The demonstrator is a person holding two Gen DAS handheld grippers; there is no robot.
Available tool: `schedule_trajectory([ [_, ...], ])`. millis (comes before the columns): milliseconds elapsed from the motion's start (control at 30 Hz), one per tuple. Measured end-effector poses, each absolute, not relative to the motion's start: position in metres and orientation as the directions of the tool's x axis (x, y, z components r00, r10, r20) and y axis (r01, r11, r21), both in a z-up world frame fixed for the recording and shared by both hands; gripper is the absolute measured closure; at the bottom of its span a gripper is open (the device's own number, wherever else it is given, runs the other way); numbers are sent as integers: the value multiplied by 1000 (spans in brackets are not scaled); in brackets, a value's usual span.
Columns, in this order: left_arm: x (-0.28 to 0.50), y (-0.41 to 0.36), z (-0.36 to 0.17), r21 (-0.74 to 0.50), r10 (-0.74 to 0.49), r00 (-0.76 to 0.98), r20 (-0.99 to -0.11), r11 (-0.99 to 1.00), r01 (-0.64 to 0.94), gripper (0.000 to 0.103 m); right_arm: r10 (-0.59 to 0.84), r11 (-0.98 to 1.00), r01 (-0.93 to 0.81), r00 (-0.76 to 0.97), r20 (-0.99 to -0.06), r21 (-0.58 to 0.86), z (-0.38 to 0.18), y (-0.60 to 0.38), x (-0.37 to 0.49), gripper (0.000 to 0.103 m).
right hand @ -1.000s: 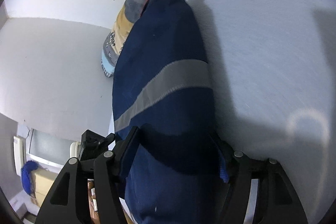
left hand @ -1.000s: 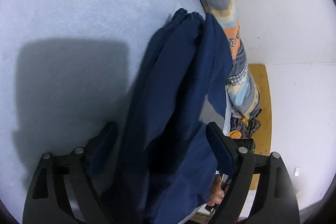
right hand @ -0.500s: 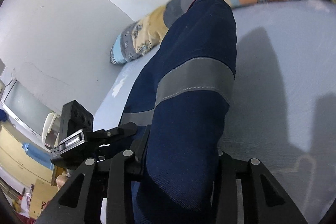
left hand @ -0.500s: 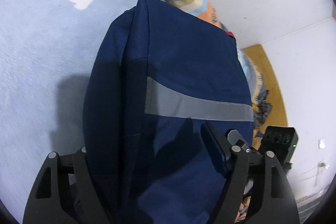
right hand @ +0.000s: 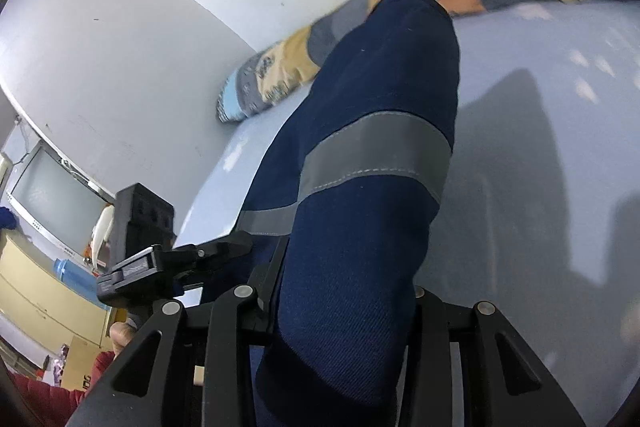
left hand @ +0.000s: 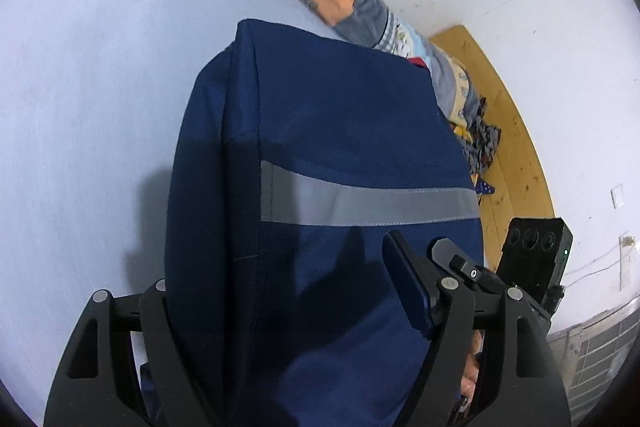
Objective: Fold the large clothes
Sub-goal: 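Lift the jacket bundle with both tools and turn it over, then lower the jacket bundle onto the bed and open both tools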
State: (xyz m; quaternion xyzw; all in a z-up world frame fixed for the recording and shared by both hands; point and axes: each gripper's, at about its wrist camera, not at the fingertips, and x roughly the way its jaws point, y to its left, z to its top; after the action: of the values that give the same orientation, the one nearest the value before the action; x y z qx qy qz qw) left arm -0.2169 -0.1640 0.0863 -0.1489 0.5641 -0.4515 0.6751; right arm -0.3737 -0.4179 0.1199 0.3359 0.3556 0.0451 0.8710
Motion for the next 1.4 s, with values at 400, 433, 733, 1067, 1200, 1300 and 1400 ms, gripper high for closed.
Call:
schedule_trajectory([
  [400, -231, -190, 65, -656, -736, 26, -677, 619, 433, 26, 296, 789, 218, 685, -666, 575, 88, -441, -401, 59],
  [433, -225, -192, 53, -623, -696, 43, -716, 666, 410, 26, 258, 786, 281, 661, -704, 551, 79, -450, -396, 52],
  [733, -240, -155, 85, -380, -534, 285, -796, 807, 452, 26, 83, 743, 501, 589, -804, 444, 82, -466, -444, 47],
  [1067, -378, -132, 124, -148, -562, 471, -680, 734, 663, 26, -23, 864, 374, 699, -715, 338, 108, -376, -527, 75],
  [1200, -384, -154, 107, -74, -526, 472, -708, 719, 691, 26, -33, 907, 328, 678, -734, 262, 100, -341, -520, 81],
  [1300, -369, -171, 71, -15, -410, 437, -801, 743, 669, 26, -80, 922, 352, 583, -808, 163, 77, -333, -509, 84],
  [1400, -351, -173, 45, -60, -376, 368, -851, 764, 642, 16, -44, 901, 386, 538, -842, 199, 59, -344, -495, 84],
])
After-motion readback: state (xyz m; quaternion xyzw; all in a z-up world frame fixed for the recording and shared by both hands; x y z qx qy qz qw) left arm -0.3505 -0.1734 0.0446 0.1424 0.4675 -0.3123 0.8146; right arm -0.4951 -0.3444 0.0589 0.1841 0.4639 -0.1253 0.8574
